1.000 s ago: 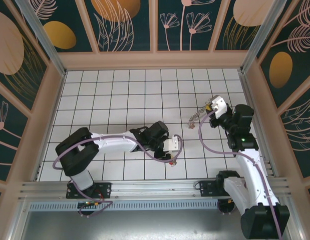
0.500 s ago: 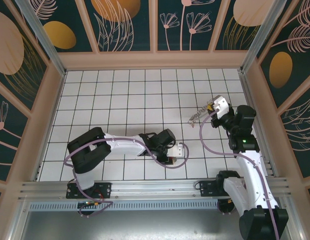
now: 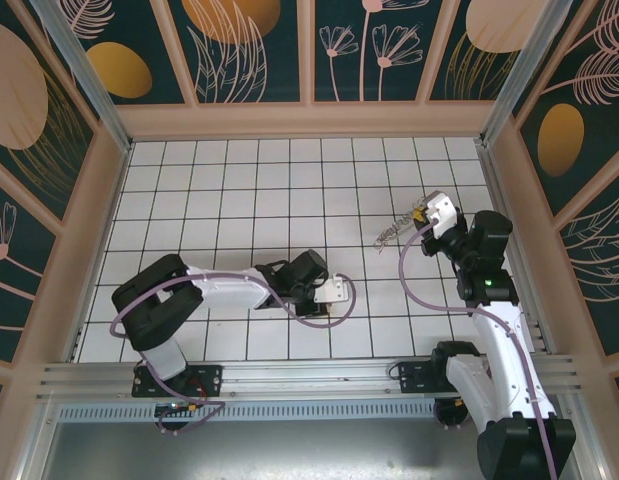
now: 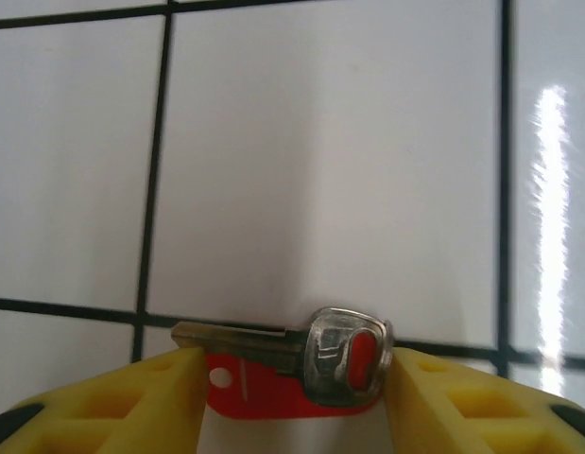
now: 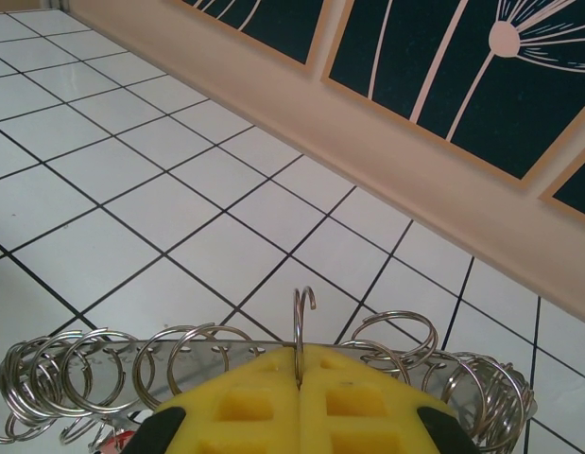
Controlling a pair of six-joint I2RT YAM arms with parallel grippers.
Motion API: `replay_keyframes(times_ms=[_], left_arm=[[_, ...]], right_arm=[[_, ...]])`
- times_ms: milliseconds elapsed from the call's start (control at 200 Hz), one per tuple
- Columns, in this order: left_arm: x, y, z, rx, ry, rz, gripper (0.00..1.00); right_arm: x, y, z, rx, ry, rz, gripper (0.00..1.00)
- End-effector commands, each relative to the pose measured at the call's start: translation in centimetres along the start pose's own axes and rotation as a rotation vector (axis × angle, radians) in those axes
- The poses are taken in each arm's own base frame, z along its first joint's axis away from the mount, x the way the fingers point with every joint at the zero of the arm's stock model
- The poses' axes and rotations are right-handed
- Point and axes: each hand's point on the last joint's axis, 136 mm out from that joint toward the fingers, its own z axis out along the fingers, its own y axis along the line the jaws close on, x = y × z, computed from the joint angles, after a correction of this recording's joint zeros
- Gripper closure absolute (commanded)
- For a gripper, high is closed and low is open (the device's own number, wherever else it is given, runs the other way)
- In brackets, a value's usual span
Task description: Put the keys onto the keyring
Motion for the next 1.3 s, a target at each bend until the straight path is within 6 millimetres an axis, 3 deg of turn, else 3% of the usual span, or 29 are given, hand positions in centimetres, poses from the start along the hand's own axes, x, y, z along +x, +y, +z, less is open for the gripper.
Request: replay_keyframes(times_ms=[0,70,210,500,776,936,1116,1296], left_arm=[[-1.7,-1.7,-2.3,0.06,-0.125,0.111,0.47],[-2.5,-1.4,-3.1,0.042,-0.15,0.17,0.47],[-2.2,-1.2,-3.3,0.034,-0.111,0.272,0.48],[-1.1,-2.4,-2.2,0.147,-0.043,0.398,0.55],[-0.8,-2.5,-0.6,0.206,0.016,0.323,0.68],[0.7,-2.0,-0.3,0.173,0.091,0.298,0.66],[0.8,-2.2,-0.1,0.163,0.105,0.268,0.56],[0.8,-2.6,0.8,0.158,0.132,0.25,0.57]], right_arm=[[-2.0,-0.2,-0.7,0.0,-0.061,-0.02,1.0],[-1.9,-0.1,-0.7,-0.003,-0.063,-0.018,1.0],[-1.9,0.0,-0.7,-0.006,-0.067,-0.017,1.0],[-1.8,0.0,-0.9,-0.001,-0.064,-0.025,1.0],[-1.8,0.0,-1.0,0.004,-0.063,-0.028,1.0],[-1.9,0.0,-1.0,0.007,-0.067,-0.03,1.0],[-1.9,0.0,-1.0,0.008,-0.073,-0.029,1.0],[-2.0,0.0,-1.0,0.009,-0.076,-0.031,1.0]])
